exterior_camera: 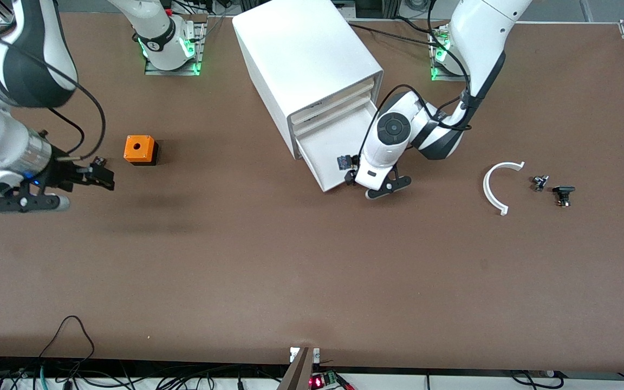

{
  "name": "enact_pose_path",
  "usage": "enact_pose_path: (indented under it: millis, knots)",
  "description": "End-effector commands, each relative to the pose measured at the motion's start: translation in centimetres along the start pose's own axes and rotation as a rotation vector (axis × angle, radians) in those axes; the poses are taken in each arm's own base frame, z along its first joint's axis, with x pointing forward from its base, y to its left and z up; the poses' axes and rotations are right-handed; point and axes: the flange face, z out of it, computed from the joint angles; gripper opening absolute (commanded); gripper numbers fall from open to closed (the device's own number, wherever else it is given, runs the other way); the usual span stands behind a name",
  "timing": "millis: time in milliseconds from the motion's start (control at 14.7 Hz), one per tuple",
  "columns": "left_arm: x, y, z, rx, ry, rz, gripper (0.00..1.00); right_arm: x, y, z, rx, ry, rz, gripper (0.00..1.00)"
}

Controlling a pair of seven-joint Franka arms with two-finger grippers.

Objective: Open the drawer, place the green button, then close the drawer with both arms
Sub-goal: 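Push the drawer shut with the left gripper while the right gripper returns to rest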

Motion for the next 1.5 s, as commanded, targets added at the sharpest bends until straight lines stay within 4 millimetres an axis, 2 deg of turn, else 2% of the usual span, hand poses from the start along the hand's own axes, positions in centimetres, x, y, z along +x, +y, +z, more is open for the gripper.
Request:
enact_pose_path:
  millis: [0, 204, 408, 545, 681, 885, 953, 1089, 1429]
  knots:
    - [-2.5, -0.5, -0.5, -0.003, -0.033, -0.005, 0.99, -4.1, 0.1, -2.5, 0.016, 0.024, -0.006, 1.00]
    - [-5.2, 0.6, -0.8, -0.018, -0.066, -0.010, 0.99, -6.5, 0.2, -4.9, 0.012, 0.053, -0.007, 1.00]
    - [-8.1, 1.5, -0.7, -0.017, -0.087, -0.017, 0.99, -7.4, 1.9, -6.7, 0.014, 0.072, 0.019, 1.00]
    - [-9.6, 1.7, -0.4, -0.009, -0.099, -0.013, 0.99, -7.9, 3.7, -7.3, 0.016, 0.080, 0.015, 1.00]
    - [-10.7, 1.6, 0.1, 0.002, -0.111, 0.002, 1.00, -7.9, 3.8, -8.1, 0.014, 0.097, 0.003, 1.00]
    - [-12.4, 1.6, 0.6, 0.016, -0.125, 0.007, 1.00, -6.7, 3.7, -10.2, 0.001, 0.132, 0.001, 1.00]
    - [-12.5, 1.7, 0.6, 0.017, -0.126, 0.007, 1.00, -6.7, 3.4, -11.2, -0.009, 0.133, -0.012, 1.00]
    - [-12.7, 1.7, 0.5, 0.016, -0.127, 0.010, 1.00, -6.1, 3.1, -11.6, -0.017, 0.136, -0.011, 1.00]
    - [-12.6, 1.8, 0.2, 0.015, -0.123, 0.011, 1.00, -5.8, 2.7, -11.3, -0.008, 0.135, -0.003, 1.00]
